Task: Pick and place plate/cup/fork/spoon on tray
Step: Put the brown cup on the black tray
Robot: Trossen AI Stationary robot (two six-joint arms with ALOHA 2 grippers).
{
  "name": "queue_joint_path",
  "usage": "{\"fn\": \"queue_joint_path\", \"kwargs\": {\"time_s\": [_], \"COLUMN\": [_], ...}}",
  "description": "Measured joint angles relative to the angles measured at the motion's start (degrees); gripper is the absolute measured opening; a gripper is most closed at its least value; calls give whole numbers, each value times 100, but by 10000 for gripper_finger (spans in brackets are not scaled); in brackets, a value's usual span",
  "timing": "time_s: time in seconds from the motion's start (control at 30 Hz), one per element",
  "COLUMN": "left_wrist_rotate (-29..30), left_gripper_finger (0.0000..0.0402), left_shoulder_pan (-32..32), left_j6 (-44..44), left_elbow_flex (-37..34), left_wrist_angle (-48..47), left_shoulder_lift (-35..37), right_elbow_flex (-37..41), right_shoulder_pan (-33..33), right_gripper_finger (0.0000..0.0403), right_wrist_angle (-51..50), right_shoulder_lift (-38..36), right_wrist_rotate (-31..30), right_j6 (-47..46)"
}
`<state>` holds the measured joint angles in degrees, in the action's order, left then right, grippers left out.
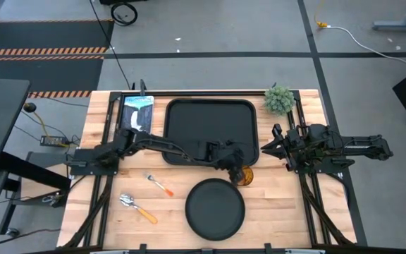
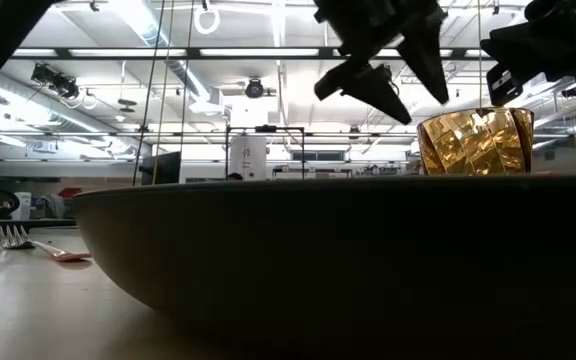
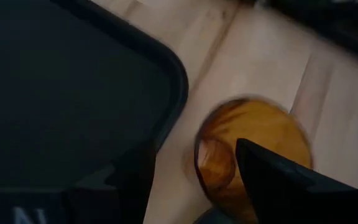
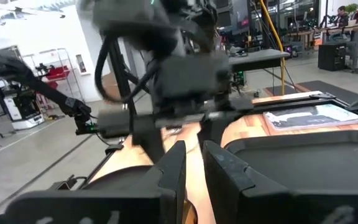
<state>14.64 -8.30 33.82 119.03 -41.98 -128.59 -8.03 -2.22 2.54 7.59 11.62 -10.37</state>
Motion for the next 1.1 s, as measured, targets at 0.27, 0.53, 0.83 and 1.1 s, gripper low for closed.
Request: {"fn": "queue_joint_path", "kwargs": {"time_s": [0.27,0.53,0.83,1.1], "left_wrist_rotate": [-132,-166,-400,-440], "left_gripper_finger": [231,231,231,192], "left_shoulder_pan": [-2,-10,-8,-8], "left_j6": [-42,-2,19,31], "left_elbow_flex": [540,536,535,530], "left_wrist_angle": [-545,-643,-720,-754], "left_shoulder_lift": [-376,-374,-569,-643], "right_elbow_flex": [0,0,0,0], "right_shoulder_pan": [0,0,0,0], "right_gripper_finger": [64,64,64,64], "right_wrist_angle": [-74,-82,-70,-47], "right_shoulder_lift": [-11,-11,-11,-11], "right_wrist_rotate": [1,0,0,-8], "right_j6": [-40,-42,-48,-49]}}
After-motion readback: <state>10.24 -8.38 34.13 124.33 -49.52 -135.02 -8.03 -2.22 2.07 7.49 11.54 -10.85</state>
